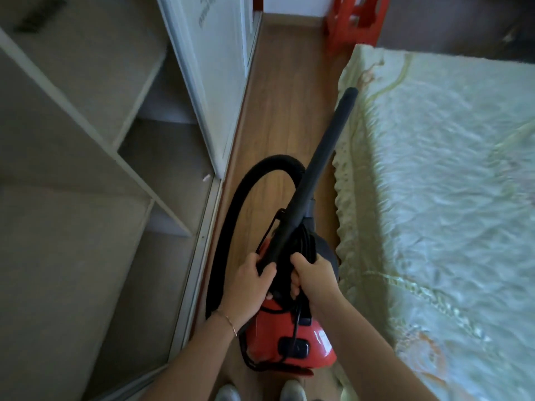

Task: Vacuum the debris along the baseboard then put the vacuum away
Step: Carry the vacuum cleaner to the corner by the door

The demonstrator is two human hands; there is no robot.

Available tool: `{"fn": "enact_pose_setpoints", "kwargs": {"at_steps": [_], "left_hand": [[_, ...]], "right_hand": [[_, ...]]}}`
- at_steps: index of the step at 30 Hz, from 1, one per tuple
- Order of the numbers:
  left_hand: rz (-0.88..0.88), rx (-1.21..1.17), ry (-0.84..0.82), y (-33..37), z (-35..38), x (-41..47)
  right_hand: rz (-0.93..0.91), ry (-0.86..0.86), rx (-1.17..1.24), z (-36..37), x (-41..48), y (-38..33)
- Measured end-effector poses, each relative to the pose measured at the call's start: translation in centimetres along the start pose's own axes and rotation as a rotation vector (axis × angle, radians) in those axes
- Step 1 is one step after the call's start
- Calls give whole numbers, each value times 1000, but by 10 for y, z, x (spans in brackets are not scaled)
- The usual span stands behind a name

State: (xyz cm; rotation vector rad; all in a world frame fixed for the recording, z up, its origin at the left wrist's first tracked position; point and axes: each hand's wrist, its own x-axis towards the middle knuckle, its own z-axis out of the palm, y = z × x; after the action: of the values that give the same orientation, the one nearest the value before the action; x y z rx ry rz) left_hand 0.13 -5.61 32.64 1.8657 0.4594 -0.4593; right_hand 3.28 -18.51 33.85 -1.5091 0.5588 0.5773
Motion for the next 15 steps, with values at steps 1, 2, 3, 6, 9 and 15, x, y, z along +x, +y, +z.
{"fn": "enact_pose_setpoints", "kwargs": {"at_steps": [1, 2, 3, 6, 9, 15], "left_hand": [[10, -20, 8, 19, -3, -12], [26, -36, 19, 37, -5, -23], [39, -50, 32, 54, -7, -33], [59, -66, 91, 102, -11, -50], [75, -115, 136, 135, -15, -49], [113, -113, 178, 177, -22, -18]], "right_hand": [[-5, -6, 1, -5, -13, -18], [-14, -18, 0, -9, -25, -36], [-25, -31, -4, -14, -35, -54], [-49, -67, -1, -24, -55, -100], [-74, -104, 10, -29, -60, -133], [-106, -127, 21, -29, -39, -190]]}}
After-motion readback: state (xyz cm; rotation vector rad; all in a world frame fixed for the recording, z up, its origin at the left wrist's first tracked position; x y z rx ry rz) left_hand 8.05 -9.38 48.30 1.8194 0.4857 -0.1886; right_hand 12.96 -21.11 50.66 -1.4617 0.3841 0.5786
